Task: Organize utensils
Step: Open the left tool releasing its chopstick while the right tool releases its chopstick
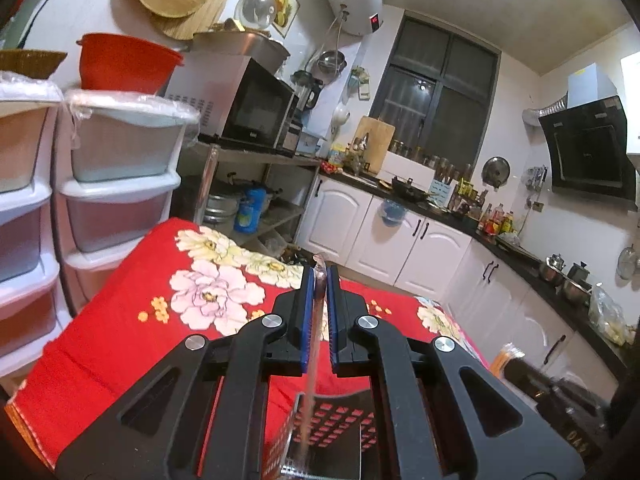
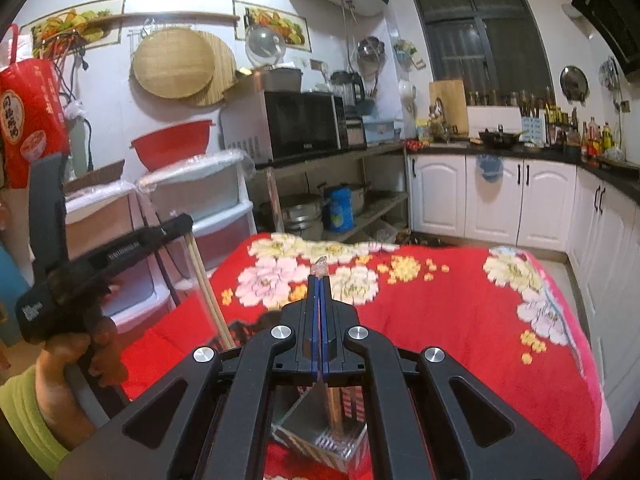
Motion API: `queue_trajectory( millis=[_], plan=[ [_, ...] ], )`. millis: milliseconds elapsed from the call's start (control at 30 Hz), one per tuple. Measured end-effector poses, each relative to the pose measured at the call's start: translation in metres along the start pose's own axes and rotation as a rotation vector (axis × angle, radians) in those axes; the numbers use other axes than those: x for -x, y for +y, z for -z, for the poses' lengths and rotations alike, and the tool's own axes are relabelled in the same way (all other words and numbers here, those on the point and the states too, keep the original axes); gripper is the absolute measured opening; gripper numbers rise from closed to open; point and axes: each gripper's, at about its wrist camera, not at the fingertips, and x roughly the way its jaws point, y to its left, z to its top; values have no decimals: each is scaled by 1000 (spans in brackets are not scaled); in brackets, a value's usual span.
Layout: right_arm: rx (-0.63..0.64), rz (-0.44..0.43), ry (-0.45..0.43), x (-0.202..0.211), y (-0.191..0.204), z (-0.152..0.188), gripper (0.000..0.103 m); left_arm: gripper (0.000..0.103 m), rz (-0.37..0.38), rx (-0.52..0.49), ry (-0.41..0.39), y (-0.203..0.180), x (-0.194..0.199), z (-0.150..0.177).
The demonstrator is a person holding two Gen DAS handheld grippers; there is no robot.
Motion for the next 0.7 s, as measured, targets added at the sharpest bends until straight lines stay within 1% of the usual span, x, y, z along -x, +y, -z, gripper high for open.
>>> queue_trajectory(
  millis=[100,233,300,333,367,400,433,467,500,567,700],
  plan=[
    [-2,6,28,-3,-1,9,1,1,7,3,6,2,1,5],
    [-4,16,19,3,-3,13,1,2,11,17,26,8,2,9],
    [-5,24,20,6,-2,14,2,4,18,29,34,11,3,10],
    [-6,26,22,7,-2,15,2,9,24,37,41,14,3,11],
    [-7,29,25,9,-2,15,6,12,30,45,50,16,3,11],
    [-11,33,29,11,-3,16,10,19,30,52,59,18,4,12],
    [-15,37,30,13,-4,16,22,22,25,57,63,19,4,13],
    [-18,39,28,15,-4,17,31,22,25,61,70,20,5,14],
    [-15,45,28,18,-4,18,31,23,29,63,75,20,6,15],
    [-8,53,27,23,-2,21,31,32,39,62,81,19,11,19],
    [-10,64,40,30,-2,27,33,40,51,67,100,19,19,22]
  ],
)
